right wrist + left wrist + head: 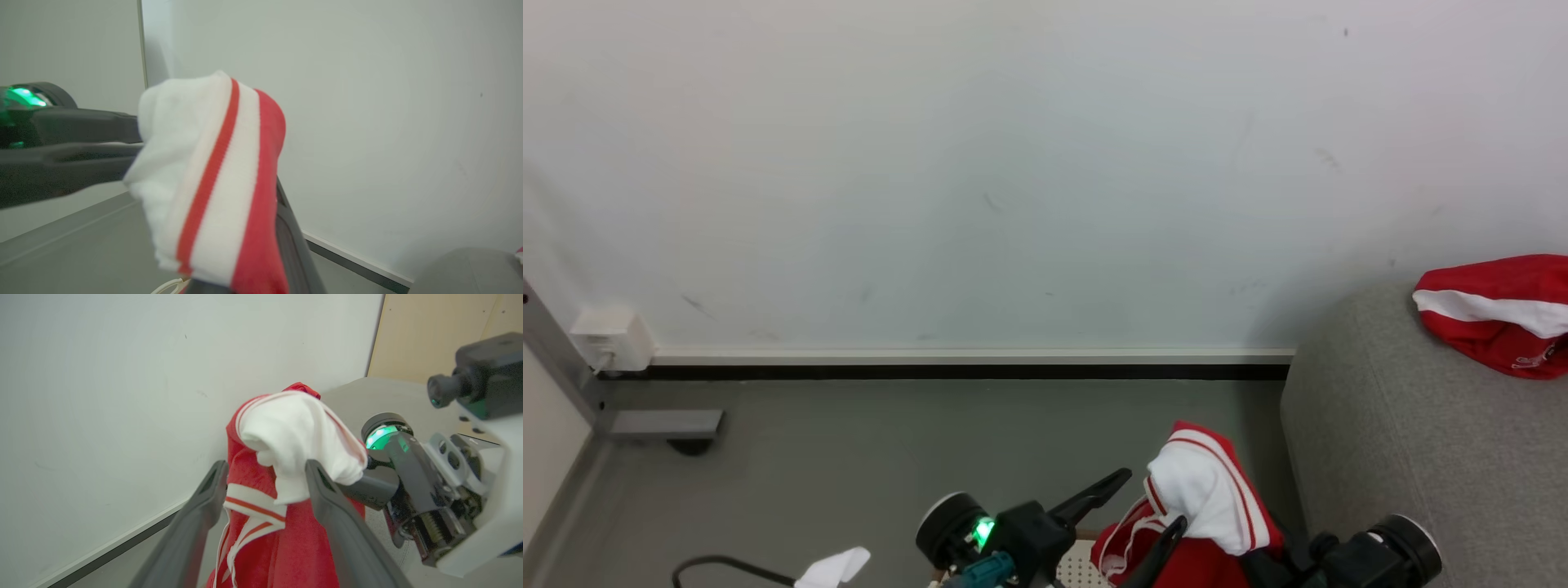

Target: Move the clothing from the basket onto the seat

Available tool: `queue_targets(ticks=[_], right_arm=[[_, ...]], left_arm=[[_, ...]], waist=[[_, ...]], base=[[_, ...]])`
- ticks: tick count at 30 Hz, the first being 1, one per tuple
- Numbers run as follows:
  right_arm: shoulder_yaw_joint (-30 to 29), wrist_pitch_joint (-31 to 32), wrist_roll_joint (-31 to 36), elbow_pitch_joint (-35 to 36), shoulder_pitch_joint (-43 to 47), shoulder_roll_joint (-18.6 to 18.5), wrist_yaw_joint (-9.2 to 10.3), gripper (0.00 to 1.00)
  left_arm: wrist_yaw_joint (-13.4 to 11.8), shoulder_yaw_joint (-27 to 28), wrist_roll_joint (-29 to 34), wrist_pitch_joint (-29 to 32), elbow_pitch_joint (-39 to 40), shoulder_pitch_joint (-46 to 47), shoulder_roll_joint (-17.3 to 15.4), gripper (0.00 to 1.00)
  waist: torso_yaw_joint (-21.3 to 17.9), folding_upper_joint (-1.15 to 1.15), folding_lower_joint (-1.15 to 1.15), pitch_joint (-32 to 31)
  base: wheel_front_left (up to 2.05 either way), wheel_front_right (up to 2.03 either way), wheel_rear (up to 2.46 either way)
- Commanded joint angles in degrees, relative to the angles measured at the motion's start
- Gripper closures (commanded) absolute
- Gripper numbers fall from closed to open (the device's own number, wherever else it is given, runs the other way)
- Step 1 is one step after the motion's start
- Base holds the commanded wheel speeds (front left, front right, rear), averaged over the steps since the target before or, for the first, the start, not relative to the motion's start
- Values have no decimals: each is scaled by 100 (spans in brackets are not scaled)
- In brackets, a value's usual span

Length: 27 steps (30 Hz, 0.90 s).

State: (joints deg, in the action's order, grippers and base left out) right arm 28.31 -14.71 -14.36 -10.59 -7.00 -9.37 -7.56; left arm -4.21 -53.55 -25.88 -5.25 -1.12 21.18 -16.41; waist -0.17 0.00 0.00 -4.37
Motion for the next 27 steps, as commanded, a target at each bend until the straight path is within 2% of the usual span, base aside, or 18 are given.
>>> queue_targets(ticks=[1, 8, 19, 27], right_arm=[[-113, -40, -78, 60, 21, -56, 15, 100], [-553, 4, -5, 315, 176, -184, 15, 100], [-1185, 242, 158, 883, 375, -417, 15, 100], [-1512, 390, 195, 1212, 502, -478, 15, 100]], left_arm=[[-46, 18, 2, -92, -80, -110, -38, 0], [-39, -76, 79, -313, -339, -221, -47, 0], [39, -181, -1, -664, -644, -274, 238, 0], [118, -287, -17, -761, -777, -205, 410, 0]], waist=[[-156, 0, 0, 40], [-620, 0, 0, 145], [-1421, 0, 0, 218], [-1659, 0, 0, 239]], base=[[0, 0, 0], [0, 0, 0], [0, 0, 0], [0, 0, 0]])
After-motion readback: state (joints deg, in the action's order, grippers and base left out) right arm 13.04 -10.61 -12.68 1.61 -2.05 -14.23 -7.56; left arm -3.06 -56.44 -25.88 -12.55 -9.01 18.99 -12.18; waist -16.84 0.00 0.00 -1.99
